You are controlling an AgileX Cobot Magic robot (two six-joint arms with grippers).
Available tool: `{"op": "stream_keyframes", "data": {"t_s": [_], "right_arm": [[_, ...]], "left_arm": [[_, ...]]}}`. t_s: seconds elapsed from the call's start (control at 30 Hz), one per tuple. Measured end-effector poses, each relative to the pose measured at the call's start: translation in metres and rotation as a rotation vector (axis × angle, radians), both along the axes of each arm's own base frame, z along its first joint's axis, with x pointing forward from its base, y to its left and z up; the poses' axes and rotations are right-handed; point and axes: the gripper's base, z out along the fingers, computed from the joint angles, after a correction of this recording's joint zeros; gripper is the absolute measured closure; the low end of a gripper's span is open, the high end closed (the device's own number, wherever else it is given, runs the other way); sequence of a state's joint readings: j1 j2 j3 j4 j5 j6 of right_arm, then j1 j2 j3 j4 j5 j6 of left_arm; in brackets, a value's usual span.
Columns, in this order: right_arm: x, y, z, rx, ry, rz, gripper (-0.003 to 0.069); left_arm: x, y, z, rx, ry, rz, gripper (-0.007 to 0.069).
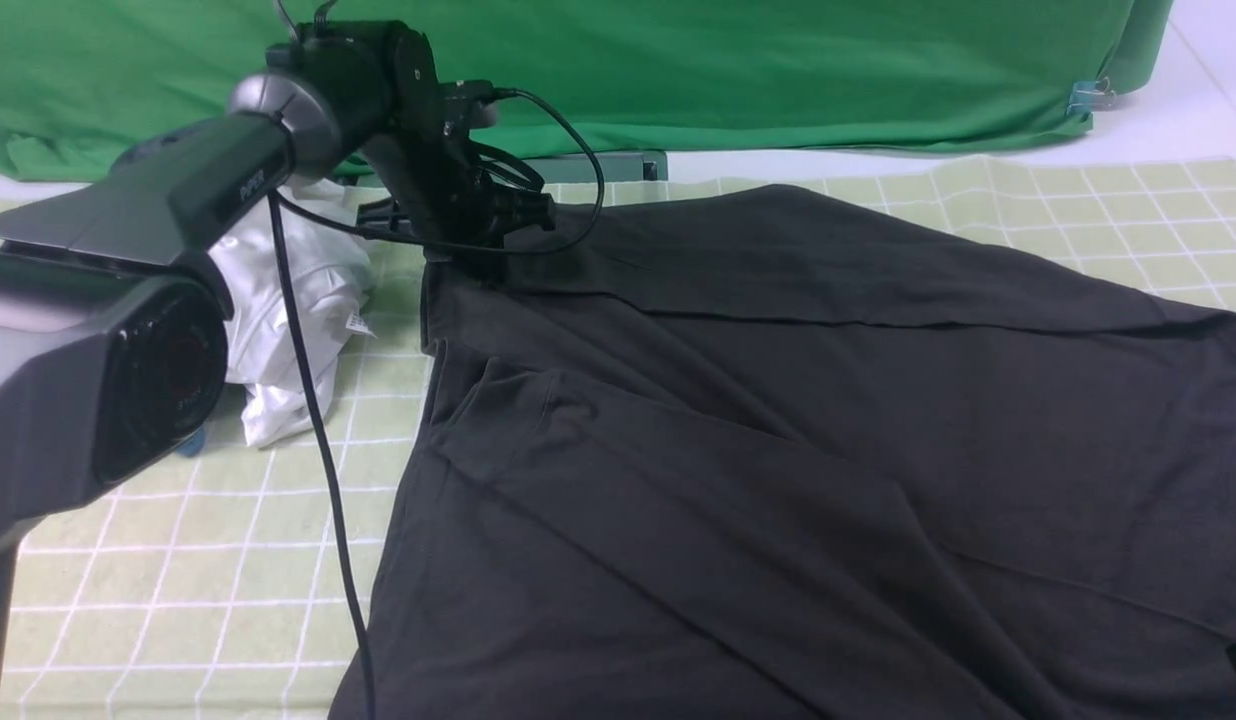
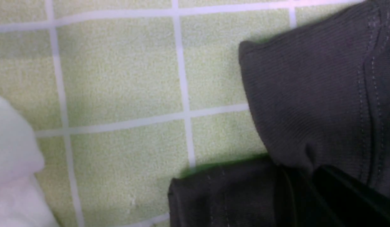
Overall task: Fold a long-sleeved shirt over a green coffee tablecloth.
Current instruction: 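Grab the top left corner of the dark shirt with the left gripper, then fold the left side of the dark shirt inward over its body with the left gripper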
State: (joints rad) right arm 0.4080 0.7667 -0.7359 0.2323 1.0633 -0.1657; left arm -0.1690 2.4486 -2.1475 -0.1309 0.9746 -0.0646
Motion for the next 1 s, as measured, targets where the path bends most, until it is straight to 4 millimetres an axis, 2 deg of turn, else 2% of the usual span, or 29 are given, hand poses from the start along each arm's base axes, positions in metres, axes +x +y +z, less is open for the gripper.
{"op": "stream_keyframes", "data": {"t_s": [0.07, 0.17, 0.3, 0.33, 0.37, 0.47, 0.5, 0.53, 0.57, 0.8, 0.9, 1.0], "right_arm": [[0.000, 0.000, 0.000, 0.000, 0.001, 0.000, 0.0608], [0.000, 0.000, 0.000, -0.001, -0.001, 0.003, 0.0608], [0.002, -0.001, 0.000, -0.015, -0.024, 0.012, 0.0608], [0.002, -0.001, 0.001, -0.016, -0.027, 0.012, 0.0608], [0.003, -0.002, 0.001, -0.035, -0.046, 0.011, 0.0606], [0.006, -0.006, 0.001, -0.069, -0.077, -0.017, 0.0603], [0.010, -0.010, 0.003, -0.099, -0.109, -0.068, 0.0603], [0.011, -0.012, 0.003, -0.108, -0.114, -0.083, 0.0603], [0.016, -0.015, 0.006, -0.131, -0.135, -0.139, 0.0603], [0.042, -0.016, 0.022, -0.216, -0.203, -0.205, 0.0603], [0.051, -0.013, 0.027, -0.222, -0.215, -0.203, 0.0600], [0.052, -0.012, 0.029, -0.218, -0.225, -0.200, 0.0599]], "left_arm": [[-0.001, 0.000, 0.004, -0.001, 0.001, -0.009, 0.0579], [-0.006, -0.001, 0.022, -0.007, -0.009, -0.021, 0.0580], [-0.016, -0.001, 0.071, -0.030, -0.079, -0.040, 0.0580], [-0.017, -0.001, 0.073, -0.031, -0.082, -0.041, 0.0580], [-0.023, -0.001, 0.092, -0.046, -0.101, -0.050, 0.0580], [-0.030, -0.002, 0.107, -0.068, -0.103, -0.062, 0.0580], [-0.037, -0.006, 0.120, -0.082, -0.102, -0.081, 0.0580], [-0.038, -0.006, 0.122, -0.083, -0.101, -0.083, 0.0580], [-0.046, -0.011, 0.133, -0.080, -0.099, -0.109, 0.0580], [-0.081, -0.047, 0.163, -0.062, -0.086, -0.209, 0.0580], [-0.109, -0.065, 0.175, -0.002, -0.092, -0.236, 0.0581], [-0.132, -0.072, 0.173, 0.032, -0.057, -0.238, 0.0581]]}}
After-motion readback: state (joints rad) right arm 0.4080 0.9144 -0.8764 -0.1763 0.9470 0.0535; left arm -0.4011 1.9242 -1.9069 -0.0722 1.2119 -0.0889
